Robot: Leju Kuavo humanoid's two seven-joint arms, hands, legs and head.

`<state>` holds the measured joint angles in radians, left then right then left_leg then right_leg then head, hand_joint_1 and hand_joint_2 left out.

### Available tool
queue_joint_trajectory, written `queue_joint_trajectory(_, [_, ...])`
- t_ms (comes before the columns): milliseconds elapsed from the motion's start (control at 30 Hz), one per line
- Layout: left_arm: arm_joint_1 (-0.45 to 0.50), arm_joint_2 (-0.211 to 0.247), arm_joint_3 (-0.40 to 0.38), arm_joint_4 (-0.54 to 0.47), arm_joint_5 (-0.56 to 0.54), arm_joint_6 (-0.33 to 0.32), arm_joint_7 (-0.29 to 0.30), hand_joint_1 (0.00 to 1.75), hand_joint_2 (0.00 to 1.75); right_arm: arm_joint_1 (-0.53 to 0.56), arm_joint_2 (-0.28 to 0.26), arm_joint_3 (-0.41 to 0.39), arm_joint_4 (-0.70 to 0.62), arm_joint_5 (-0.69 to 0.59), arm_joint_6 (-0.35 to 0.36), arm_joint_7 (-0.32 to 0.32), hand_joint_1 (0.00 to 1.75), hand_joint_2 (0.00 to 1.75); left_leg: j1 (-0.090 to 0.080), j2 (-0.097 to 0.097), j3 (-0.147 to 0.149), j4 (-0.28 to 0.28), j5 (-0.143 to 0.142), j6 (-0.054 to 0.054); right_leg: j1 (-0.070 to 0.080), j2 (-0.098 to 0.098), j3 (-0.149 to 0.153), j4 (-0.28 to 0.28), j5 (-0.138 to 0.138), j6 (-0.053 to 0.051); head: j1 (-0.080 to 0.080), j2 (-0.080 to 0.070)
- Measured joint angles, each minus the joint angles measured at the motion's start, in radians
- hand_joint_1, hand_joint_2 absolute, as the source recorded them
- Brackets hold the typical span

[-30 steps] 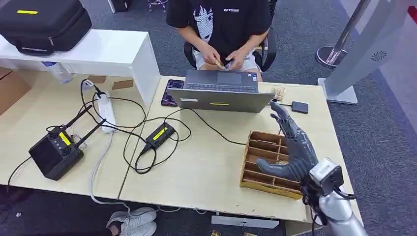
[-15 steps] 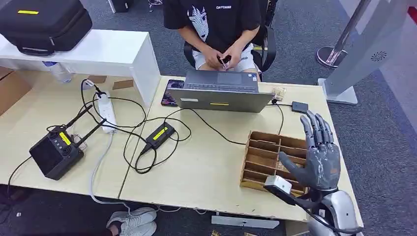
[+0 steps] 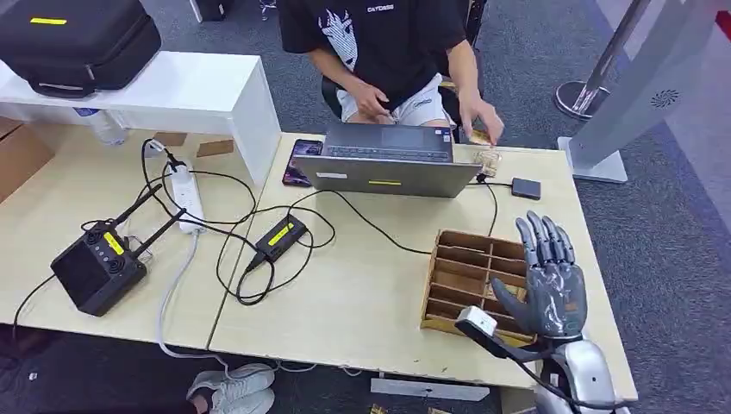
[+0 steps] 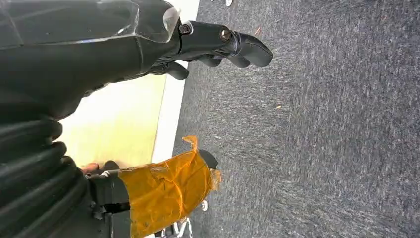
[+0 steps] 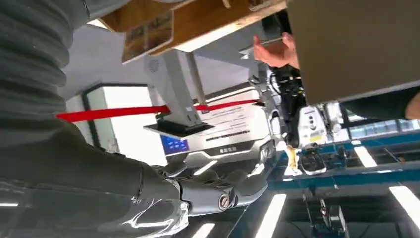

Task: Pass the card to the sensor for recognition and then transmit it.

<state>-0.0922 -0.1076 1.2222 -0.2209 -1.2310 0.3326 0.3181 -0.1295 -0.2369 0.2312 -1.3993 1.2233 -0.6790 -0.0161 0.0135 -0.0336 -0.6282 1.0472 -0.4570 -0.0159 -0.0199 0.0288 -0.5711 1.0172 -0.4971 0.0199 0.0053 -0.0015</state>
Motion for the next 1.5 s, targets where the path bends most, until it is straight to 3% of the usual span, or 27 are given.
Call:
queue_joint_trajectory(300, [-0.001, 0.0, 0.0, 0.0, 0.0, 0.0, 0.005, 0.0, 1.75, -0.031, 0.012, 0.018, 0.081, 0.114, -0.001, 0.089, 0.0, 1.75, 0.0, 0.0, 0.0, 0.0, 0.0, 0.0, 0.0, 0.0, 0.0, 0.0, 0.0, 0.0, 0.0, 0.0])
queue_joint_trajectory(533, [-0.001, 0.0, 0.0, 0.0, 0.0, 0.0, 0.007, 0.0, 1.75, -0.04, 0.019, 0.026, 0.111, 0.131, 0.0, 0.123, 0.0, 1.75, 0.0, 0.0, 0.0, 0.0, 0.0, 0.0, 0.0, 0.0, 0.0, 0.0, 0.0, 0.0, 0.0, 0.0])
queue_joint_trajectory(1500, [-0.001, 0.0, 0.0, 0.0, 0.005, 0.0, 0.014, 0.0, 1.75, -0.005, 0.019, -0.03, 0.095, 0.112, -0.004, 0.14, 0.0, 1.75, 0.0, 0.0, 0.0, 0.0, 0.0, 0.0, 0.0, 0.0, 0.0, 0.0, 0.0, 0.0, 0.0, 0.0])
